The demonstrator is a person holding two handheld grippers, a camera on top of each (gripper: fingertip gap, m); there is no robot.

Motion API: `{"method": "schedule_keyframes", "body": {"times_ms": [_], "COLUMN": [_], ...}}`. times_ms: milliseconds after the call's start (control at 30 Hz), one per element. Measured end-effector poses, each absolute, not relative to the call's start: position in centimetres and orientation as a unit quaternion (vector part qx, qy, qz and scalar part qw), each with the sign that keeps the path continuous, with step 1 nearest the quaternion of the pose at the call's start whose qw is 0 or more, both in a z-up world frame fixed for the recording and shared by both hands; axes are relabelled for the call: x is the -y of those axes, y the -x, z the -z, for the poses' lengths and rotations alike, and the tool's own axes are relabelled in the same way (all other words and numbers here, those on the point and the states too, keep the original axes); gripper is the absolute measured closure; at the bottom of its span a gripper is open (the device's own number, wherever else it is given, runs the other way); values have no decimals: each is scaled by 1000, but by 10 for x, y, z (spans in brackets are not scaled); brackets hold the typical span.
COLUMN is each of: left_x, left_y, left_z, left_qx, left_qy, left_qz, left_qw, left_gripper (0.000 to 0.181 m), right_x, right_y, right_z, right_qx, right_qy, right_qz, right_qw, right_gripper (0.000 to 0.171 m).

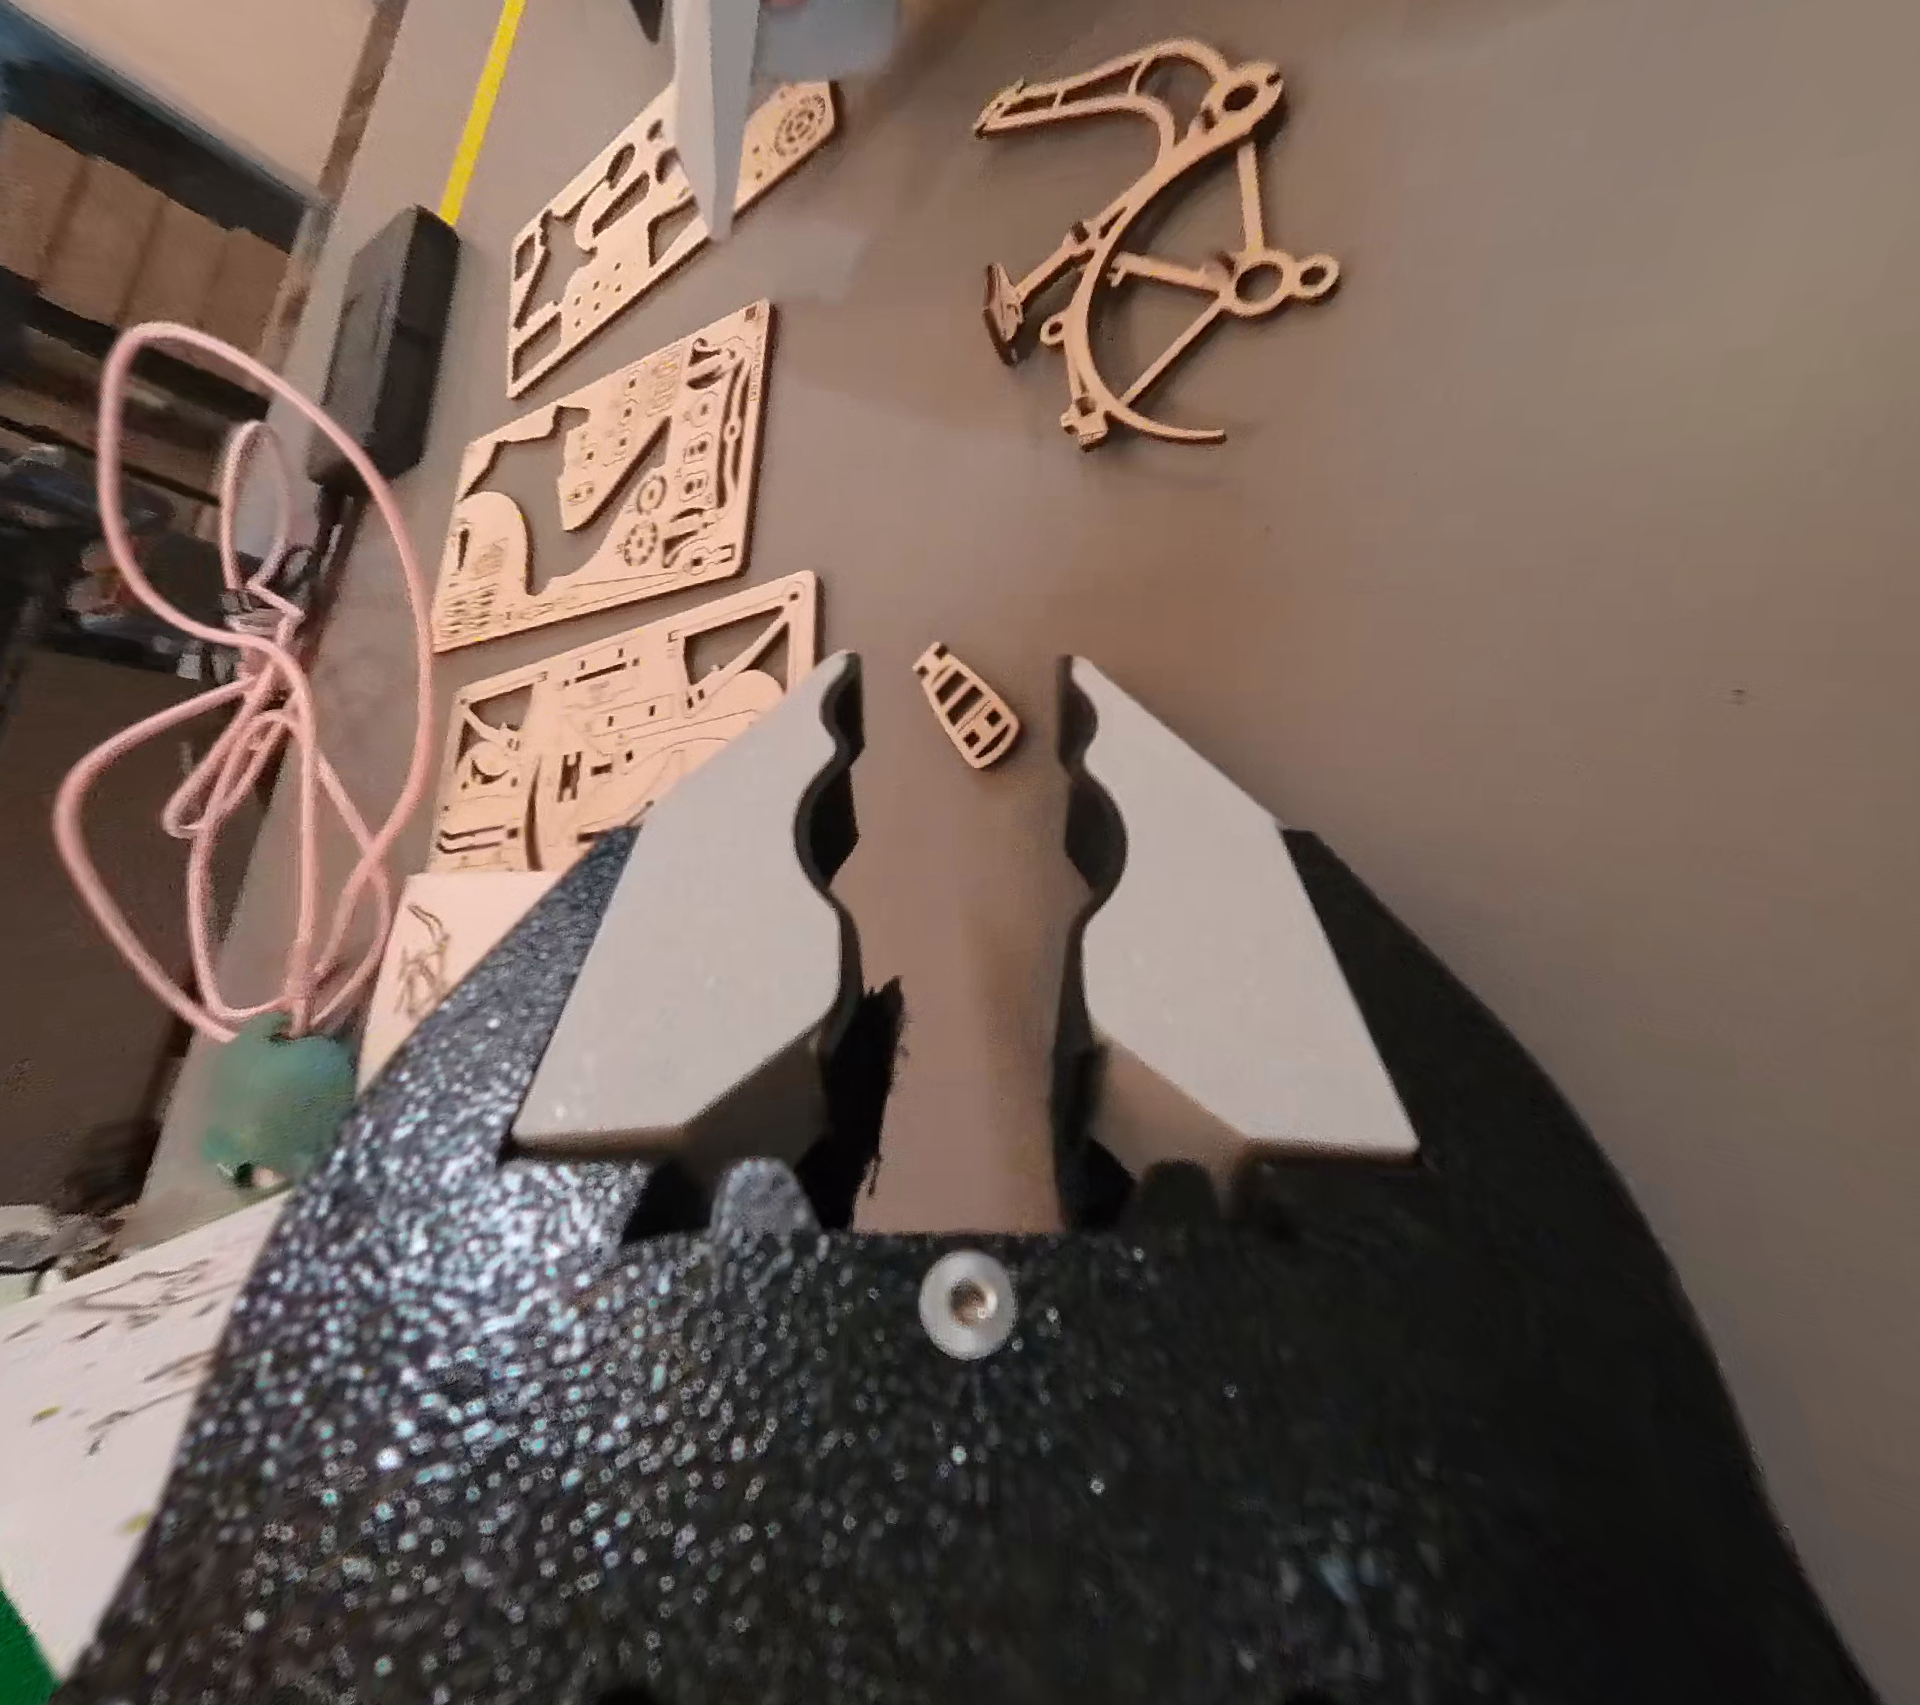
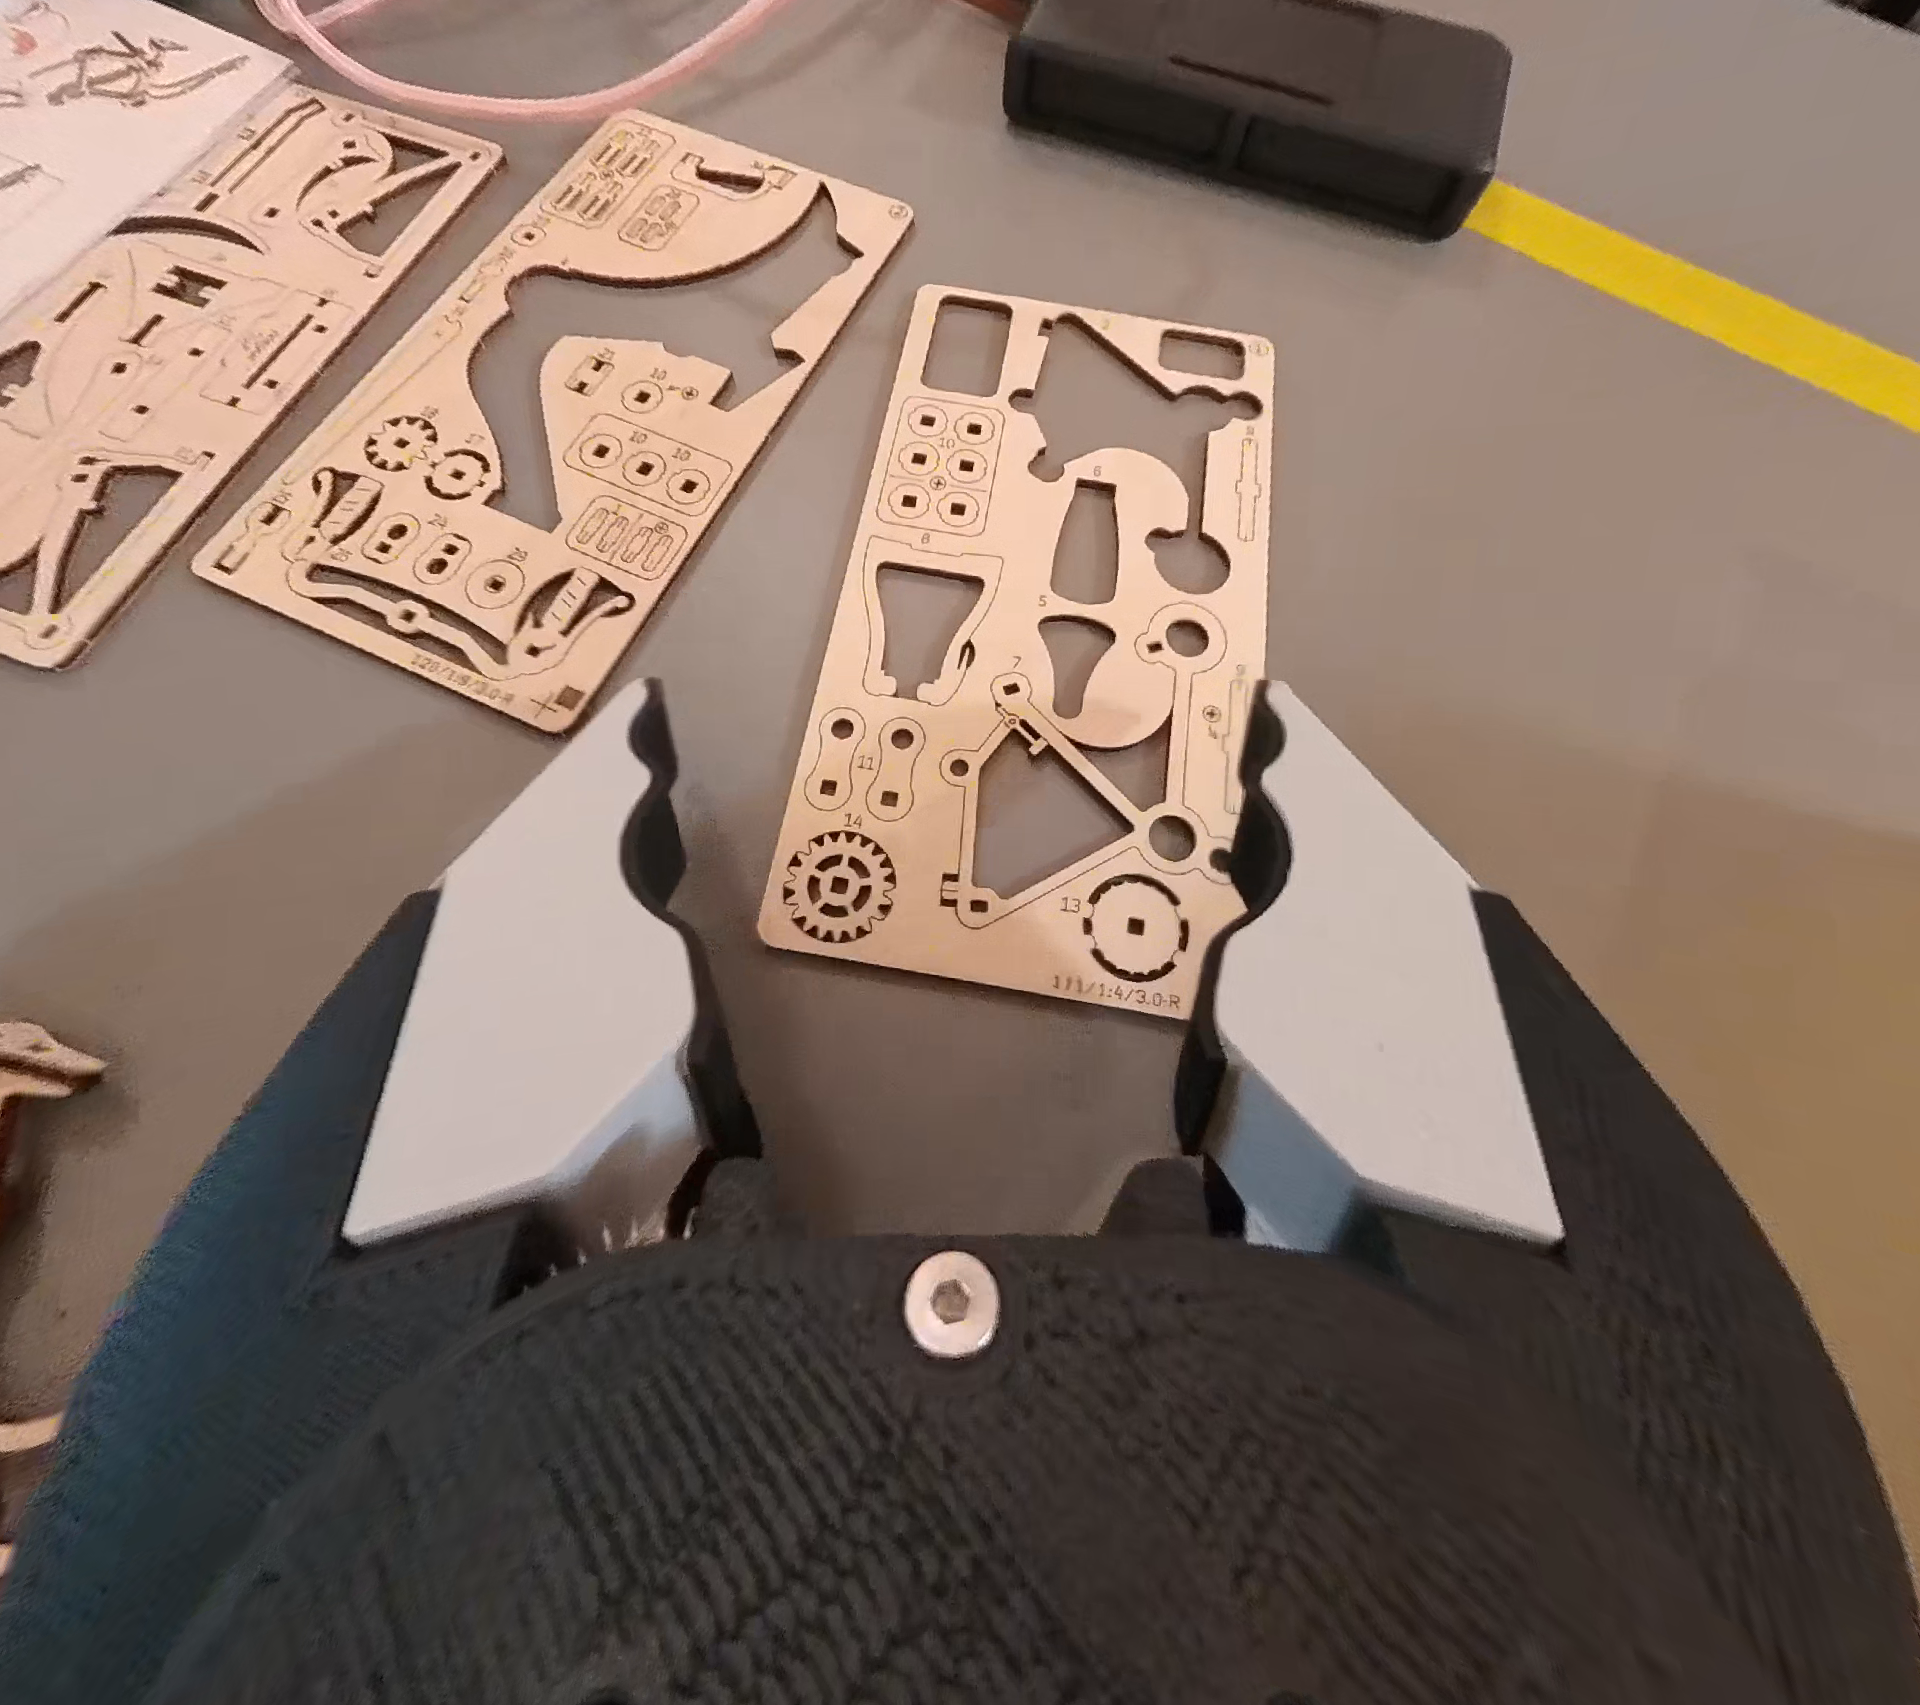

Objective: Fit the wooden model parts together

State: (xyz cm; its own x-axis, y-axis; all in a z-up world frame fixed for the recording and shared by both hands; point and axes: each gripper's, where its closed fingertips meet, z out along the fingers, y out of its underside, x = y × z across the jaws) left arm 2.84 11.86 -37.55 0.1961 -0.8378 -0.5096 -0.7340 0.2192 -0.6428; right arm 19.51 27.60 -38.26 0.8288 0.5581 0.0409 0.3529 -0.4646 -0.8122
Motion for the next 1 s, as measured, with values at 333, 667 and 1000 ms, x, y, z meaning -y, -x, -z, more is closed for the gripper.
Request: {"method": "schedule_keyframes", "body": {"times_ms": [333, 667, 1000], "left_x": [-117, -109, -163], "left_y": [-28, -34, -96], "left_z": [326, 311, 281], "left_qx": [-581, -554, -516], "left_qy": [585, 579, 639], "left_qz": [74, 103, 182], "left_qw": [561, 590, 540], "left_gripper": [147, 147, 145], "right_x": [-281, -255, -238], "right_y": [-205, -213, -221], "right_z": [396, 394, 378], "right_qx": [250, 316, 461], "right_qy": [875, 860, 766], "right_qz": [-87, -107, -22], "right_qw": [405, 385, 447], "right_gripper": [54, 79, 80]}}
